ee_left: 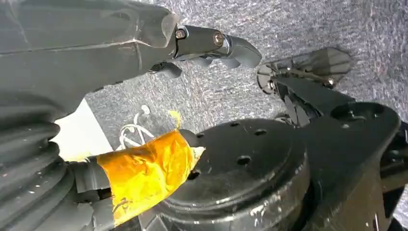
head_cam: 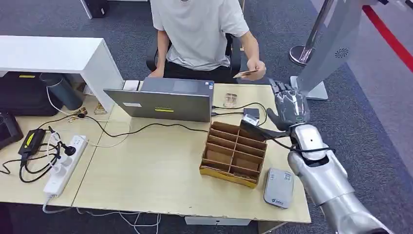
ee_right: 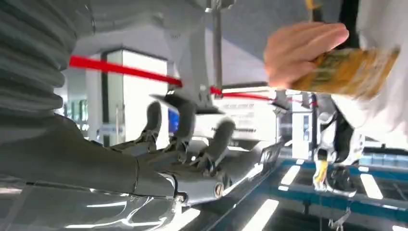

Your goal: Pass the card to the sensor for recognition and then transmit it.

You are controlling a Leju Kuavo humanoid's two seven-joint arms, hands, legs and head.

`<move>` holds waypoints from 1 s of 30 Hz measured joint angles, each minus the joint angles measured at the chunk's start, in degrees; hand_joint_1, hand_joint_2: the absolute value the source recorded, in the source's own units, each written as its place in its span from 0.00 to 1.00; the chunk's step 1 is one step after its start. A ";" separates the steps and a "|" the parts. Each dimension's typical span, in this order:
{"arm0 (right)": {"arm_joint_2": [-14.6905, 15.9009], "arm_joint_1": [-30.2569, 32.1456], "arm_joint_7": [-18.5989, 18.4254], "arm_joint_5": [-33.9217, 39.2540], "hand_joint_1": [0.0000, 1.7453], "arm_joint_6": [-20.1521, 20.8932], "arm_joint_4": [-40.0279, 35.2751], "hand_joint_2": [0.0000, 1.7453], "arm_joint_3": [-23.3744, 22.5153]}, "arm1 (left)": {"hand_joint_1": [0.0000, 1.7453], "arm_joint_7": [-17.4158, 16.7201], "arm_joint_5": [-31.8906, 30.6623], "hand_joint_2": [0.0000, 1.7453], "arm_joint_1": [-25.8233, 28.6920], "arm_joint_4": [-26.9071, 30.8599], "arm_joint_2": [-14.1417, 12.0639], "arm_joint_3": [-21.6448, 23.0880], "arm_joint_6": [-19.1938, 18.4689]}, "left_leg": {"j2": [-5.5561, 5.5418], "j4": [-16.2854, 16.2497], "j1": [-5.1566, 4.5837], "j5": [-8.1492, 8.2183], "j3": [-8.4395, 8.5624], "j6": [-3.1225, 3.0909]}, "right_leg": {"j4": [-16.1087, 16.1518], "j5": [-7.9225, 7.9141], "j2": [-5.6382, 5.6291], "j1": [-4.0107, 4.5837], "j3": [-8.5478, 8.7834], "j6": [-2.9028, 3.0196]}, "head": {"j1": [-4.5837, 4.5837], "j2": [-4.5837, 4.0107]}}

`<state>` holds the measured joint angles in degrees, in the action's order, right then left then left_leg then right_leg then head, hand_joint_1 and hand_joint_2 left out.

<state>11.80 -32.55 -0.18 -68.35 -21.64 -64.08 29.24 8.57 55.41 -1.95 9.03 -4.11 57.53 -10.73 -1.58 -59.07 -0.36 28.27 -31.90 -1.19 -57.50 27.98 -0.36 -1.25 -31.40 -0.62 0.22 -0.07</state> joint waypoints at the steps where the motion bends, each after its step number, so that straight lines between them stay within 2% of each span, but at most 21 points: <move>1: -0.13 0.86 0.13 0.02 0.00 -0.09 -0.24 1.00 0.31 | 0.00 0.00 0.04 1.00 0.00 0.00 0.00 0.02 0.09 | 0.01 0.00 -0.01 0.00 -0.01 0.00 | 0.00 0.00 -0.01 -0.01 -0.01 0.00 | -0.02 0.00; 7: -0.50 3.28 0.90 0.55 0.00 -0.31 -1.36 1.00 1.12 | 0.00 -0.44 0.55 1.00 0.00 0.00 0.04 0.24 0.42 | 0.02 -0.01 -0.01 -0.01 0.02 0.00 | 0.00 -0.01 -0.01 -0.01 -0.02 0.00 | -0.02 0.00; 11: -0.28 9.05 1.97 1.34 0.00 -1.82 -5.58 1.00 1.12 | 0.00 -0.39 1.14 1.00 0.11 0.00 0.22 0.24 1.73 | -0.01 -0.01 0.00 0.00 0.02 0.00 | 0.01 -0.01 0.01 0.00 -0.02 0.00 | -0.02 0.00; 16: 2.32 21.07 3.54 4.81 0.00 -5.07 -17.94 1.00 -0.02 | 0.00 -0.20 2.89 1.00 0.51 0.00 0.33 0.22 2.67 | -0.07 -0.01 -0.01 0.07 -0.07 0.02 | 0.03 0.08 0.07 -0.01 -0.13 0.03 | 0.00 0.00; 23: 7.52 39.31 5.07 6.58 0.00 -7.68 -37.39 1.00 -5.79 | 0.00 0.00 4.66 1.00 1.13 0.00 0.63 0.22 3.69 | -0.04 0.00 -0.02 0.16 -0.15 -0.09 | 0.05 0.12 0.08 -0.01 -0.17 0.02 | -0.02 0.00; 30: 10.99 49.30 2.75 3.32 0.00 -11.00 -47.88 1.00 -9.39 | 0.00 -0.17 5.51 1.00 1.18 0.00 0.72 -0.09 3.98 | 0.01 0.00 -0.02 0.16 -0.12 -0.09 | 0.05 0.12 0.06 -0.01 -0.15 0.02 | -0.02 0.00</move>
<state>22.79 16.75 2.58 -65.02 -32.63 -111.97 19.85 8.39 60.92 -0.77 9.03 -3.39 57.44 -6.75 -1.58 -59.07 -0.38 28.43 -32.03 -1.29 -57.45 28.09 -0.30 -1.26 -31.56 -0.60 0.20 -0.07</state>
